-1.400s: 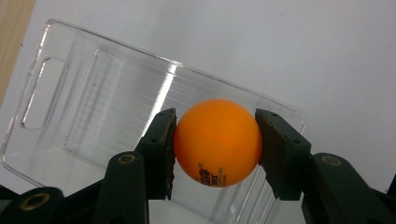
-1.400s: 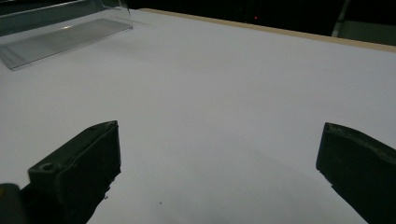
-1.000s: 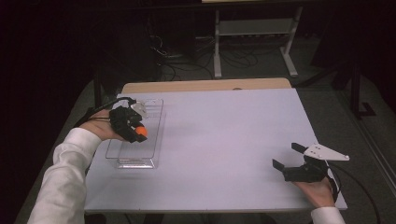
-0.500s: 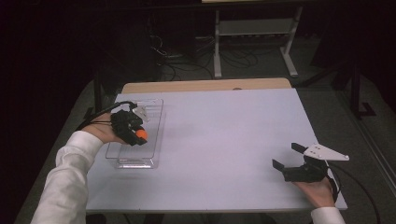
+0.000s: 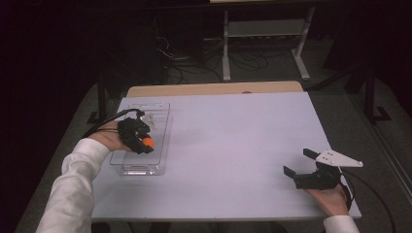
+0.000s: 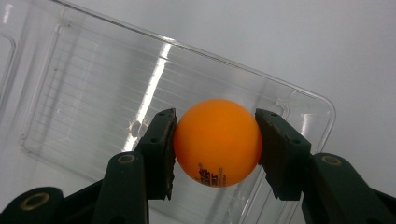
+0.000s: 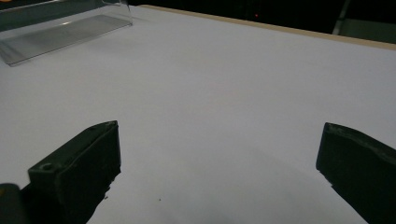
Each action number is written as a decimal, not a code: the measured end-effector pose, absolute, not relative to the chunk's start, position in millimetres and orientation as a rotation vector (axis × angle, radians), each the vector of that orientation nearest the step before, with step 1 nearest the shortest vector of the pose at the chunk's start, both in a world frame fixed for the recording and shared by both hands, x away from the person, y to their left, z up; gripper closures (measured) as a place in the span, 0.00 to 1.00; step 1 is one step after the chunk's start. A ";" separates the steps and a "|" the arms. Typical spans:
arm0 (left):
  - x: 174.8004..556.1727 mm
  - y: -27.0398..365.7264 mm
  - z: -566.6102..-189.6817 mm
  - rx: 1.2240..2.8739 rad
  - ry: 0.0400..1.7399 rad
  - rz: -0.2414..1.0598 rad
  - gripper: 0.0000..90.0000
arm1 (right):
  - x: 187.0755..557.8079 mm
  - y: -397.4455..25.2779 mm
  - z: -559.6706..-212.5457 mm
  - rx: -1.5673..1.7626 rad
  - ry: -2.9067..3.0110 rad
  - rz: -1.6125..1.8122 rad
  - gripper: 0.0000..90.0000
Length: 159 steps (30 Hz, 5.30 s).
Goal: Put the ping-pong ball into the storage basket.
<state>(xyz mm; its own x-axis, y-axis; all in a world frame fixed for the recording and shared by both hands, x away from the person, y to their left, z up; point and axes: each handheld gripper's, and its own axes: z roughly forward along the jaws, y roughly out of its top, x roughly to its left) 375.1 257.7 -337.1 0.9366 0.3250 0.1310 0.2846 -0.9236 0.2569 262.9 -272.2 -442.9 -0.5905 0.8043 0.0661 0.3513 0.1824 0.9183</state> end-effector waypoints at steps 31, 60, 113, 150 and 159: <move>376.5 251.8 -371.9 2.882 0.459 0.168 0.56 | 263.4 -272.0 -443.5 1.079 2.040 1.381 0.00; 379.9 252.4 -382.6 2.864 0.505 0.155 0.48 | 263.0 -271.7 -443.7 1.077 2.049 1.376 0.00; 362.9 277.7 -332.6 2.521 0.615 0.357 0.00 | 262.6 -270.4 -442.2 1.072 2.039 1.380 0.00; 337.2 296.2 -339.2 2.208 0.658 0.476 0.00 | 263.5 -268.7 -442.5 1.065 2.045 1.382 0.00; 332.3 298.0 -345.7 2.154 0.673 0.486 0.00 | 263.4 -268.6 -442.4 1.066 2.044 1.383 0.00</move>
<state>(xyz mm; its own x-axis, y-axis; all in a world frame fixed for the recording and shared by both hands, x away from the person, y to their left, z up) 332.3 298.0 -345.7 0.7839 0.6106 0.1128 0.2991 -0.5306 0.7931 263.4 -268.6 -442.4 -0.6003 0.7979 0.0544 0.3475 0.1990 0.9163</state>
